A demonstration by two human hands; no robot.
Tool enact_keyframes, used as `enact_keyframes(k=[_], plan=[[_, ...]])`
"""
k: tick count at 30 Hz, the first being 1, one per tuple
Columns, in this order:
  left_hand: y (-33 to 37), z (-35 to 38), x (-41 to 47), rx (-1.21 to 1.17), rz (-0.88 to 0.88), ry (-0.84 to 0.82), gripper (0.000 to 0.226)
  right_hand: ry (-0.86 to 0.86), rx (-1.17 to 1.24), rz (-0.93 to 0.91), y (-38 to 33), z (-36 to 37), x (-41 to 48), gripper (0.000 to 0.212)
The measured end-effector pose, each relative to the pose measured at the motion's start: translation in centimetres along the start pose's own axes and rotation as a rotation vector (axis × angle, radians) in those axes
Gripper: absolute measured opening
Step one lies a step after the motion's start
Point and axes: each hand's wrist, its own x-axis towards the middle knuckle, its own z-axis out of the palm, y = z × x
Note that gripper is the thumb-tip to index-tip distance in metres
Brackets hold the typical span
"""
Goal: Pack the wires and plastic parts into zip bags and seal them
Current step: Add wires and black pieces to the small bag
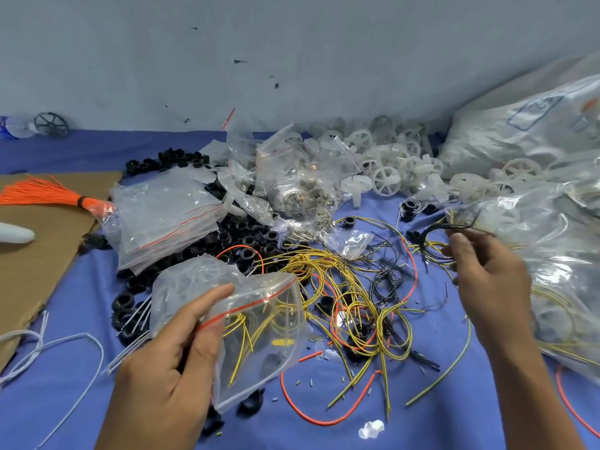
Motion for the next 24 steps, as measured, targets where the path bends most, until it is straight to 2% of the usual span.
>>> enact_keyframes(k=[4, 7, 12, 16, 20, 22, 24], plan=[[0.1, 0.3, -0.1, -0.001, -0.008, -0.005, 0.037, -0.023, 0.388, 0.060, -1.1, -0.1, -0.7, 0.018], [0.1, 0.3, -0.1, -0.015, -0.013, -0.004, 0.040, -0.077, 0.580, 0.118, -2.1, 0.2, -1.7, 0.017], [0.0, 0.3, 0.0, -0.028, 0.003, -0.019, 0.030, -0.226, 0.866, 0.239, -4.0, 0.9, -3.7, 0.016], [0.4, 0.7, 0.0, -0.069, 0.008, -0.027, 0.038, -0.332, 0.919, 0.294, -5.6, 1.4, -5.3, 0.020], [0.4, 1.0, 0.3, -0.074, 0.040, 0.002, 0.027, -0.483, 0.997, 0.414, -6.5, 0.7, -6.7, 0.017], [0.4, 1.6, 0.1, -0.004, 0.108, -0.001, 0.031, -0.641, 0.917, 0.435, -6.6, 0.5, -8.1, 0.019], [0.8, 2.3, -0.4, 0.114, 0.201, -0.011, 0.030, -0.817, 0.730, 0.371, -6.7, 1.0, -9.7, 0.019]])
